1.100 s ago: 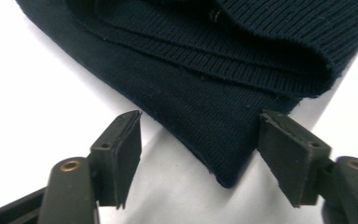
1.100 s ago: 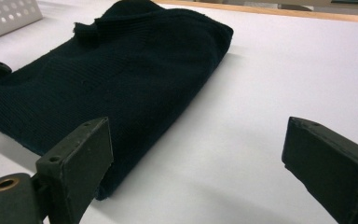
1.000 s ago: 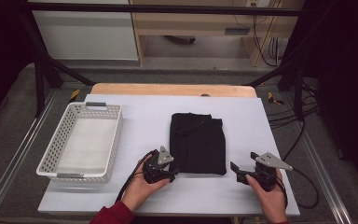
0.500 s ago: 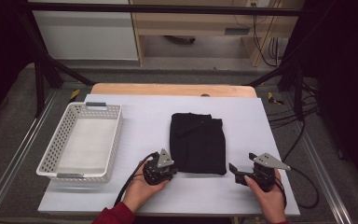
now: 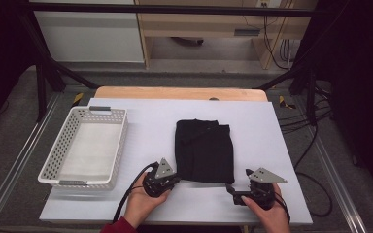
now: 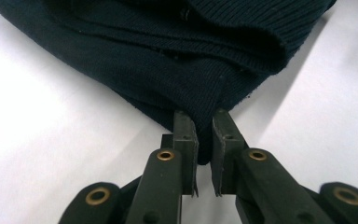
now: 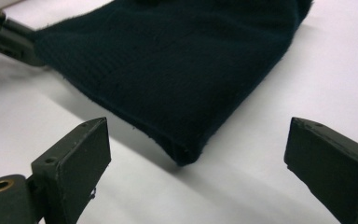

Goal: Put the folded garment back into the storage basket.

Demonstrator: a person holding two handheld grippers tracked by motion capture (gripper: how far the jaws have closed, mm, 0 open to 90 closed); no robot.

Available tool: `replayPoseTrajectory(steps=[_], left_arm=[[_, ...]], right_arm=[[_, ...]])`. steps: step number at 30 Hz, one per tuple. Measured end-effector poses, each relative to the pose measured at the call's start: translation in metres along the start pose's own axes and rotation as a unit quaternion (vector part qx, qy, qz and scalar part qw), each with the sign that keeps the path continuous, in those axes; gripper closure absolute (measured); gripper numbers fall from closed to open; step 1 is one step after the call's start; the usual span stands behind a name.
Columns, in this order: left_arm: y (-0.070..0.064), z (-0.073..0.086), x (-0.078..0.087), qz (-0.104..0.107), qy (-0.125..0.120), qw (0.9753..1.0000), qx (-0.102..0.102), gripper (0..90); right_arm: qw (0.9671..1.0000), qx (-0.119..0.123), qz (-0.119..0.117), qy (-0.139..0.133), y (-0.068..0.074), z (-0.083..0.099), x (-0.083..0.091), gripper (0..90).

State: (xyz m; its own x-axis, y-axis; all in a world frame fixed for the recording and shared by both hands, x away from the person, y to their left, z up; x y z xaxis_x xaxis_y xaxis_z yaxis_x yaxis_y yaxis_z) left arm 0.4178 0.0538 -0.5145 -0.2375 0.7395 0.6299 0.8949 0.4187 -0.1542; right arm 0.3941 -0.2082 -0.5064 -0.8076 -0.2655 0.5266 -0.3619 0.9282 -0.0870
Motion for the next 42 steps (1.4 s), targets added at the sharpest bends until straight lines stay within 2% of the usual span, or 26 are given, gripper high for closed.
replayPoseTrajectory(steps=[1,2,7,12,16,20,31,34,42], left_arm=[[0.000,0.000,0.000,0.000,0.000,1.0000,0.000,82.6],[-0.003,0.001,0.005,-0.008,0.009,0.9999,-0.009,82.6],[-0.007,0.004,0.016,-0.013,0.016,0.9998,-0.009,82.5],[-0.011,0.009,0.020,-0.010,0.017,0.9998,-0.007,82.5],[-0.017,0.011,0.024,-0.008,0.020,0.9997,-0.010,82.5],[-0.018,0.014,0.027,-0.008,0.019,0.9998,-0.007,82.5],[-0.024,0.021,0.034,-0.008,0.010,0.9999,0.002,82.5],[-0.026,0.025,0.037,0.000,0.003,0.9999,0.012,82.4],[-0.029,0.028,0.042,-0.003,0.003,0.9999,0.012,82.4]], right_arm=[[1.0000,0.000,0.000,0.000,0.000,0.000,0.000,7.0],[1.0000,0.005,-0.004,0.004,0.006,0.001,0.002,7.0],[0.9998,0.008,-0.014,0.011,0.015,0.003,0.006,7.9],[0.9994,0.015,-0.021,0.025,0.020,0.005,0.003,8.7],[0.9986,0.025,-0.027,0.039,0.030,0.008,0.001,9.9],[0.9978,0.036,-0.025,0.049,0.036,0.010,0.001,15.2],[0.9968,0.050,-0.035,0.052,0.045,0.010,0.001,21.4],[0.9964,0.054,-0.039,0.054,0.046,0.011,0.000,23.3],[0.9953,0.064,-0.050,0.053,0.056,0.011,0.001,24.5]])
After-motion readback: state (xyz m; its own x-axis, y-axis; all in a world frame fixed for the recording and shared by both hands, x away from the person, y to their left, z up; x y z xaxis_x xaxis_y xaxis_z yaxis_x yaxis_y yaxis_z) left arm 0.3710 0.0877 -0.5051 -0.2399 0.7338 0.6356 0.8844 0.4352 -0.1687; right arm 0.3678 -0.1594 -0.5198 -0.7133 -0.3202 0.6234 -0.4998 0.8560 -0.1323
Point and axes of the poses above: each handheld gripper's, and its own axes: x roughly backward along the jaws, z roughly out of its underside, y roughly to its left, the point moved 6 cm from there along -x, roughly forward along the jaws, and after that the axes turned 15 degrees about z, right-handed, at the moved point
